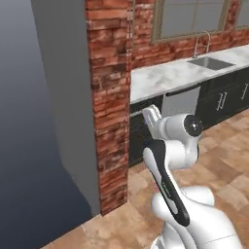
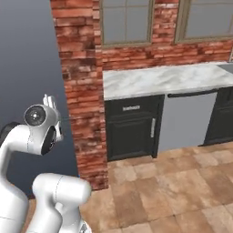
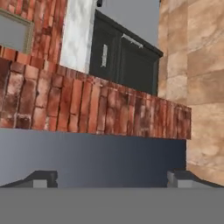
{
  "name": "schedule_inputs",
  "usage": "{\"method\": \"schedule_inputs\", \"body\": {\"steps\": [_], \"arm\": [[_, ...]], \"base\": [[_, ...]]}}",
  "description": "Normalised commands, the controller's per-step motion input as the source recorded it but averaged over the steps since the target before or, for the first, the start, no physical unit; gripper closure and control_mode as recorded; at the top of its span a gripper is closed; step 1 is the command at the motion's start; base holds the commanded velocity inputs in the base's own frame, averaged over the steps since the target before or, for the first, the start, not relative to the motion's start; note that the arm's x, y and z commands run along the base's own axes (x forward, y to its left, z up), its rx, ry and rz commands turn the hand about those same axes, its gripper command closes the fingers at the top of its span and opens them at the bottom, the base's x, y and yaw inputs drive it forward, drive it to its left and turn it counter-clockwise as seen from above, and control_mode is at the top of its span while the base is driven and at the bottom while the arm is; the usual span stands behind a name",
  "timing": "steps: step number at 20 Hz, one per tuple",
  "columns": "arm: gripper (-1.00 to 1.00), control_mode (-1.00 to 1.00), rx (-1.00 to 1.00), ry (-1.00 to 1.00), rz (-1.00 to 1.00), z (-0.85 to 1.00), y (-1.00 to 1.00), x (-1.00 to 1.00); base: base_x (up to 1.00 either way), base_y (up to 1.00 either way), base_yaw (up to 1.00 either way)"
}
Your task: Move the mug from next to the sink to the open cabinet. Then, move the bowl with the carrot to the fridge to clear the area for faucet cleaning.
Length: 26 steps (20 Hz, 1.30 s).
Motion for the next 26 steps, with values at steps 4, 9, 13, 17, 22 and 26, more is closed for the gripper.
{"method": "schedule_inputs", "body": {"steps": [4,9,13,17,22,26], "arm": [[-1.00,1.00,0.00,0.00,0.00,0.00,0.00,0.00],[-1.00,1.00,0.00,0.00,0.00,0.00,0.00,0.00],[-1.00,1.00,0.00,0.00,0.00,0.00,0.00,0.00],[-1.00,1.00,0.00,0.00,0.00,0.00,0.00,0.00],[-1.00,1.00,0.00,0.00,0.00,0.00,0.00,0.00],[-1.00,1.00,0.00,0.00,0.00,0.00,0.00,0.00]], "base": [[0.03,-0.70,-0.84],[0.86,-0.86,-0.43],[1.00,-0.76,-0.04],[1.00,-0.68,0.00],[1.00,-0.64,0.00],[0.93,-0.19,0.28]]}}
